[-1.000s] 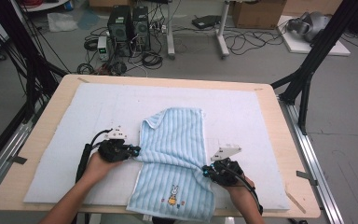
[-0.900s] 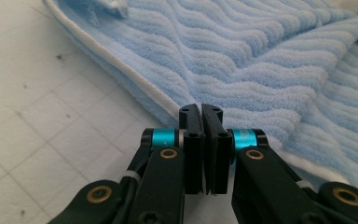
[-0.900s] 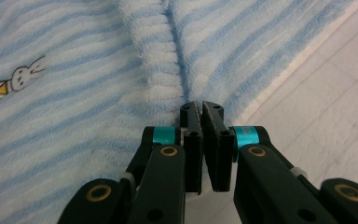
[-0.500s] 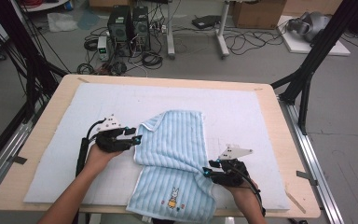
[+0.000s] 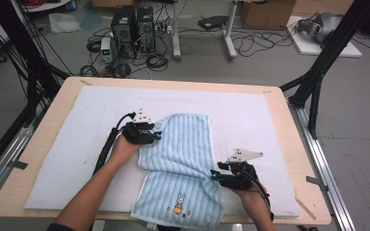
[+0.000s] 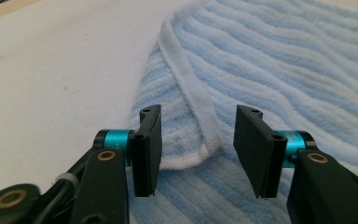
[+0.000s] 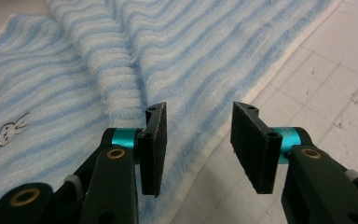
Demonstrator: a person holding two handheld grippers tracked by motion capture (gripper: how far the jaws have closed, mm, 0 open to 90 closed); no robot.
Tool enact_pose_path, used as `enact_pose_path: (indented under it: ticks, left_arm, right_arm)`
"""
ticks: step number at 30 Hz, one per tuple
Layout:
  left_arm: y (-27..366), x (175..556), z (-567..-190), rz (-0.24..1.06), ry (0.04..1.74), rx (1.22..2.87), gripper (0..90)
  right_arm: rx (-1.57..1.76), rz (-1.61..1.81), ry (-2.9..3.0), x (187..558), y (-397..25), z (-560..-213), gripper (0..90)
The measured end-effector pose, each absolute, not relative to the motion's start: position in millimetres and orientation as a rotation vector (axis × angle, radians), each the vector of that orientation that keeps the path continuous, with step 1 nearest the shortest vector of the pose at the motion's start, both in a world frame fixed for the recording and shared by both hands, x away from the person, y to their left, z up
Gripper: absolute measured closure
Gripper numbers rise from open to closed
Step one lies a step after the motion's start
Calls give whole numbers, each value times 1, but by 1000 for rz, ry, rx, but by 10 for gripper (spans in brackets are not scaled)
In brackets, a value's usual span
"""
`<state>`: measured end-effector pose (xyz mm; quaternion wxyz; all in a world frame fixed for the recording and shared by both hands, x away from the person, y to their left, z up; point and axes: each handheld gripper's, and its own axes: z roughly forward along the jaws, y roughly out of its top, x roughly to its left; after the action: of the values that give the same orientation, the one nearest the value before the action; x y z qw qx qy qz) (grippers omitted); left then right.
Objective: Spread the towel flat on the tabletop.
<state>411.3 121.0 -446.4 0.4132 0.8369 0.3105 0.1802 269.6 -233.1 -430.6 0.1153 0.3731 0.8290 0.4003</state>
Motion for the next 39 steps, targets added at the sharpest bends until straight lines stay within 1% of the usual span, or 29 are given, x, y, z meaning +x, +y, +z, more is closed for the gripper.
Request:
enact_pose_path:
  ticks: [2,3,4,5,8,13,17,18,19,20,21,22,24,29,33,39]
  left_arm:
    - [119,414,-449,483,773,2122,617]
    - [120,415,-449,495,776,2122,711]
    - [121,416,-449,507,789,2104,781]
    - [122,419,-449,499,805,2079,822]
    - [128,432,-445,452,866,2024,826]
    - [137,455,-433,472,947,1949,831]
    - [147,473,-433,499,1045,1914,831]
    - [149,476,-435,511,1080,1897,817]
    - [151,477,-436,531,1119,1877,744]
    - [154,478,-437,525,1158,1850,596]
    - [157,479,-438,512,1176,1843,512]
    - [159,479,-439,507,1179,1844,492]
    - [162,478,-438,496,1181,1854,463]
    - [167,469,-437,452,1163,1873,459]
    - [168,459,-441,423,1145,1881,464]
    - [162,446,-447,368,1113,1955,486]
  right_arm:
    - [1102,1173,2429,270,-234,-431,553]
    - [1100,1176,2428,270,-234,-431,554]
    - [1098,1177,2427,270,-235,-431,553]
    - [1098,1177,2427,270,-235,-432,553]
    - [1099,1180,2427,270,-234,-432,552]
    - [1106,1185,2429,272,-233,-433,551]
    - [1110,1191,2425,272,-233,-433,550]
    - [1114,1194,2423,273,-233,-433,549]
    - [1117,1196,2419,273,-233,-433,549]
    - [1119,1197,2418,273,-233,-433,549]
    - [1110,1200,2416,274,-233,-433,549]
    - [1113,1201,2416,274,-233,-433,549]
    - [1114,1203,2410,276,-233,-432,545]
    - [1128,1221,2371,289,-233,-428,530]
    - [1169,1208,2323,314,-233,-426,514]
    - [1200,1143,2268,359,-227,-425,496]
